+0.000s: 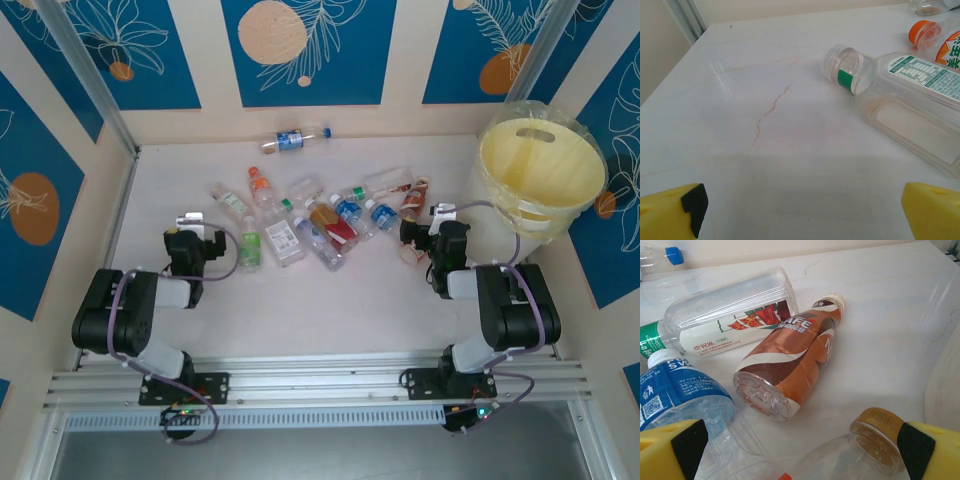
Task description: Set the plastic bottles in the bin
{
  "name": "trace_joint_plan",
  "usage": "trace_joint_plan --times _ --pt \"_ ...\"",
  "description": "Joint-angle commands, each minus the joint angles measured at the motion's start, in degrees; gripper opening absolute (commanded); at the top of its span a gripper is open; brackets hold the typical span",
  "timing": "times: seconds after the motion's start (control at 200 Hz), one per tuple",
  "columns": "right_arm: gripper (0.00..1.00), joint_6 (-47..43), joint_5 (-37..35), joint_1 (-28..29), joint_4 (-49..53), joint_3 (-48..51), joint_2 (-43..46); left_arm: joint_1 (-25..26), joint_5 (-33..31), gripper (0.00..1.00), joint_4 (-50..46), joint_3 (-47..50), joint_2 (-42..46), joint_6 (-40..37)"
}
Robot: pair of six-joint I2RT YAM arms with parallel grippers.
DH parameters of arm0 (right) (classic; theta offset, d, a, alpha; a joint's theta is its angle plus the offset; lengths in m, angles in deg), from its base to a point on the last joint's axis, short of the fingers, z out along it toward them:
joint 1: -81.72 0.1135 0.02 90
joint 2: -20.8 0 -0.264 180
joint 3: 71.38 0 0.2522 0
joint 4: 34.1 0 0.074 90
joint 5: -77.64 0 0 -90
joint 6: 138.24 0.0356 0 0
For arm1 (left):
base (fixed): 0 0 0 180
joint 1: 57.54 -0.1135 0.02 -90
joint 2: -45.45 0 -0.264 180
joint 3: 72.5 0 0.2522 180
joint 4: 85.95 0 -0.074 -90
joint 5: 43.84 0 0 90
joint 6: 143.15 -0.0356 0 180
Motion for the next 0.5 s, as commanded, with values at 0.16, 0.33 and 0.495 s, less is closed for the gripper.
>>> trace_joint_plan --times 0.16,0.33,0.495 --pt "1.0 0.31 -0.31 0.07 -1.65 0.4 0.3 0.43 -0.31 1.0 1.6 0.32 0.43 0.25" --pt "0.99 0.4 -0.07 -0.02 -1.3 0.2 0.14 0.44 -0.31 1.0 1.52 0.24 0.42 0.32" --pt "1.0 0.4 -0.13 -0.03 -1.25 0.26 0.18 0.43 -0.33 1.0 1.5 0.14 0.4 0.31"
